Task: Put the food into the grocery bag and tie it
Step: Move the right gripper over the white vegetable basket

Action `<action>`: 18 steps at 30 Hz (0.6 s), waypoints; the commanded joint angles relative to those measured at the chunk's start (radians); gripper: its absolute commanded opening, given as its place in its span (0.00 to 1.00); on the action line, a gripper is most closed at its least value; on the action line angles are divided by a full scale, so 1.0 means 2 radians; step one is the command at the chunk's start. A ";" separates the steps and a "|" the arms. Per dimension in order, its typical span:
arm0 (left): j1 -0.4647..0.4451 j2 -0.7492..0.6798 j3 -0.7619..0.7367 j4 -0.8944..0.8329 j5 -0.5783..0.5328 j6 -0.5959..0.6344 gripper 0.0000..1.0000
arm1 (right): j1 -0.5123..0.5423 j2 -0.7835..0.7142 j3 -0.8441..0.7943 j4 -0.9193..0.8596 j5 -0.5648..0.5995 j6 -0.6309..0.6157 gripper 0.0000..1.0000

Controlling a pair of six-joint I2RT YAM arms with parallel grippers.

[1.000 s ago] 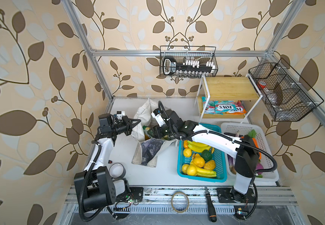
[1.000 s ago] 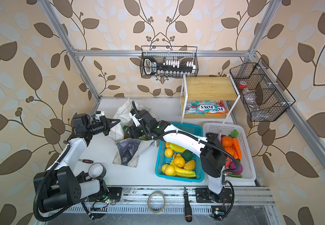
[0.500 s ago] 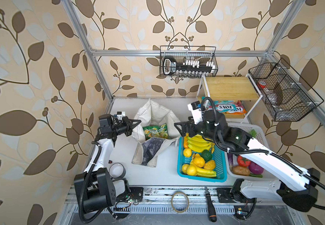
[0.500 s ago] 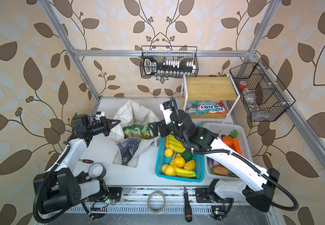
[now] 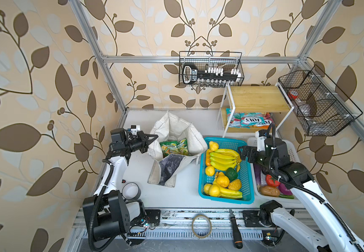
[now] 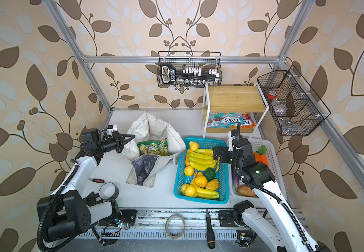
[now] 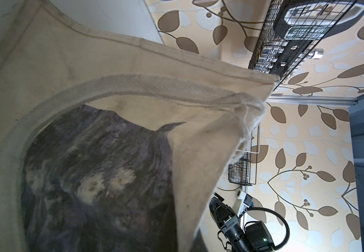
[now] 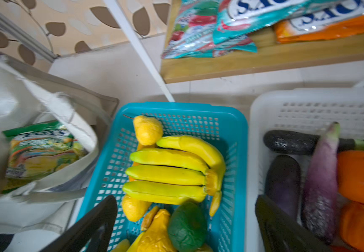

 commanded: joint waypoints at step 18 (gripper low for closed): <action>-0.012 -0.033 -0.006 -0.016 -0.013 0.022 0.00 | -0.239 0.062 -0.060 0.071 -0.091 -0.012 0.74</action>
